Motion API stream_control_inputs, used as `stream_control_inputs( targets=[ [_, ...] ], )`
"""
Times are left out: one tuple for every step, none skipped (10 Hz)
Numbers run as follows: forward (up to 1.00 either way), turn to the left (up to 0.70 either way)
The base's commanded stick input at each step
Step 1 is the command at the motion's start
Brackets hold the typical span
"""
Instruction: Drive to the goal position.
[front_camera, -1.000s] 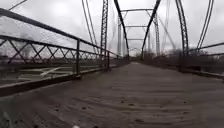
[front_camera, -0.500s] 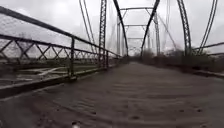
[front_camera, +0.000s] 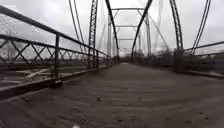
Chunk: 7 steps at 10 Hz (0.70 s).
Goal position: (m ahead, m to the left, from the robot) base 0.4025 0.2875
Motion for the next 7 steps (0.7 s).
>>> stream_control_inputs(
  targets=[
    [0.70, 0.00],
    [0.70, 0.00],
    [0.70, 0.00],
    [0.70, -0.01],
    [0.70, -0.23],
    [0.70, -0.24],
    [0.70, 0.01]
  ],
)
